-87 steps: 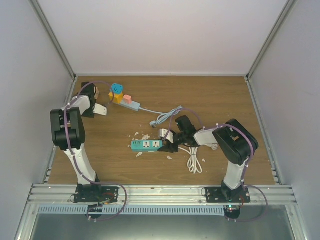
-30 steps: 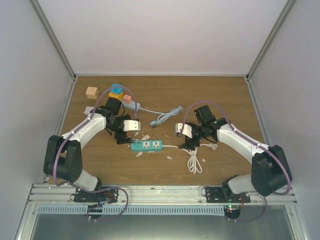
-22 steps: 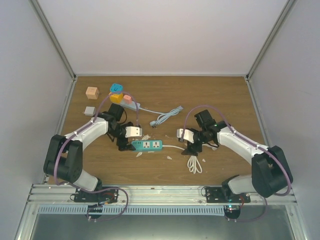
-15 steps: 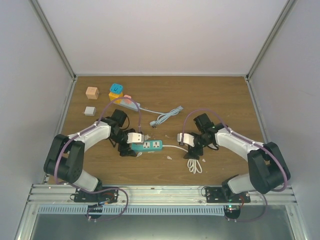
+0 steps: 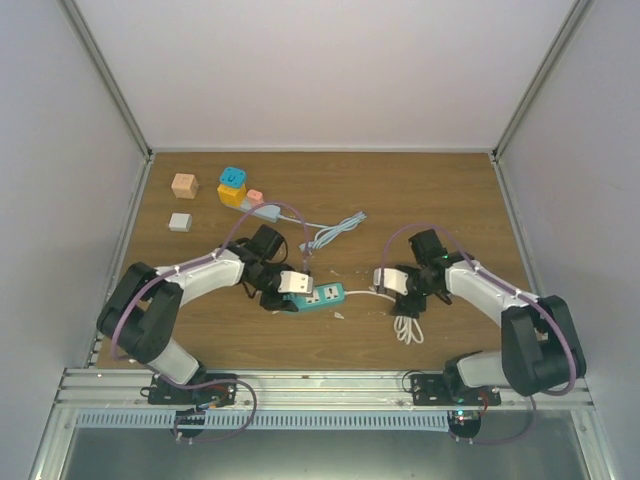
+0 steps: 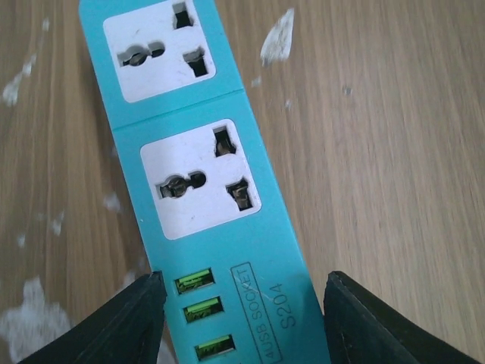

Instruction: Pull the plug off the socket

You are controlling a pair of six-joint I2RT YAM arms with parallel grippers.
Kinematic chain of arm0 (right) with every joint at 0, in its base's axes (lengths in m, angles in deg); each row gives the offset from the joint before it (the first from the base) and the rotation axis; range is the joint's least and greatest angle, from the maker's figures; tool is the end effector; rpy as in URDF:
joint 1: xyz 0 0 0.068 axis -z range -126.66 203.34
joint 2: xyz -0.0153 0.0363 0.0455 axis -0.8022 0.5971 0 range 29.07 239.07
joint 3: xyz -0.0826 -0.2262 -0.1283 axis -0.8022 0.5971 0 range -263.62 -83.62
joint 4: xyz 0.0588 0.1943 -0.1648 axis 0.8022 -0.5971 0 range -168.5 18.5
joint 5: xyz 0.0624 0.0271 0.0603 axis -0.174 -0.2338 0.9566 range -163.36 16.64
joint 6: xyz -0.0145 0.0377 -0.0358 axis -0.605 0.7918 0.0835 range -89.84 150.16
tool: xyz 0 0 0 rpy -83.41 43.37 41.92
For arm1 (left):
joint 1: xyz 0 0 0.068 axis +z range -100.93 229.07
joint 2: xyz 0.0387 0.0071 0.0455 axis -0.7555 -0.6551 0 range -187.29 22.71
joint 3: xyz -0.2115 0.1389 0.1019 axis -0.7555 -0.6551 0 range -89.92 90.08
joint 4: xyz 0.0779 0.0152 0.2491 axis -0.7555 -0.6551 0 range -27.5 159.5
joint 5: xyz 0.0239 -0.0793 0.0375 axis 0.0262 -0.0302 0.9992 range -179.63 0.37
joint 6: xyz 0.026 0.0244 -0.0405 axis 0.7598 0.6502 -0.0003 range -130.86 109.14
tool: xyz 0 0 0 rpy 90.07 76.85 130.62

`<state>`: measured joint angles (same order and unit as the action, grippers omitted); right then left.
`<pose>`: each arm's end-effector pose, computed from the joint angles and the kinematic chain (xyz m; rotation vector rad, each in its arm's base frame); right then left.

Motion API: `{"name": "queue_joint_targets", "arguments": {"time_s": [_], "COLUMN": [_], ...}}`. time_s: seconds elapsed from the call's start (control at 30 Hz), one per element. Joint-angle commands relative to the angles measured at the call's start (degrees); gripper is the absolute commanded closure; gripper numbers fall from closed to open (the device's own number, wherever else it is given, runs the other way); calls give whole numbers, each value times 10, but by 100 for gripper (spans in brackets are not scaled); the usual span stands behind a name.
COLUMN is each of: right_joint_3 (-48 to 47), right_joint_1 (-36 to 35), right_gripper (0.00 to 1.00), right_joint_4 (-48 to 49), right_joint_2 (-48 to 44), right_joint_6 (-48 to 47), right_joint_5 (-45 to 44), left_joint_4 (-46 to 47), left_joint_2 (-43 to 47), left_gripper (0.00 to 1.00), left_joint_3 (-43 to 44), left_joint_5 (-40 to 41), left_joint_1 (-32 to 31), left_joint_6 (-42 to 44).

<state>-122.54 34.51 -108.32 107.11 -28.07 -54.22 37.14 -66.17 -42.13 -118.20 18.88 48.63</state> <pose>0.2038 0.0819 0.1593 -1.7783 2.1402 0.3260 0.2238 -0.1499 0.1607 1.9642 1.8341 -0.5630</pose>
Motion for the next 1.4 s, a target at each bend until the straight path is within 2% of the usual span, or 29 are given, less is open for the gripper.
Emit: {"name": "queue_joint_targets", "arguments": {"time_s": [0.0,0.2,0.43,0.6,0.73,0.9,1.03,1.13,1.27,1.37], "right_joint_3": [9,10,1,-22,-55,-124,-163,-173,-194,-221], "right_joint_1": [73,190,331,409,440,433,387,327,230,190], "right_gripper": [17,17,17,17,18,16,16,16,16,16], "right_joint_4": [-37,-60,-73,-67,-69,-149,-182,-154,-84,-47], "right_joint_2": [-20,-37,-34,-6,20,22,17,9,12,28], "right_joint_6": [-82,-179,-281,-322,-326,-308,-263,-203,-84,-17], "right_joint_5": [-50,-73,-89,-90,-77,7,82,111,137,159], "left_joint_4": [60,116,138,144,124,102,92,92,90,82], "left_joint_2": [-42,-116,-212,-271,-285,-240,-188,-142,-81,-31], "left_gripper": [42,42,43,43,41,30,21,16,14,13], "left_joint_3": [16,69,171,253,293,285,254,214,169,128], "left_joint_5": [-9,13,20,5,-24,-44,-73,-81,-109,-130], "left_joint_1": [-49,-127,-191,-204,-204,-190,-145,-109,-42,11], "left_joint_6": [-47,-85,-110,-149,-170,-177,-196,-200,-216,-217]}}
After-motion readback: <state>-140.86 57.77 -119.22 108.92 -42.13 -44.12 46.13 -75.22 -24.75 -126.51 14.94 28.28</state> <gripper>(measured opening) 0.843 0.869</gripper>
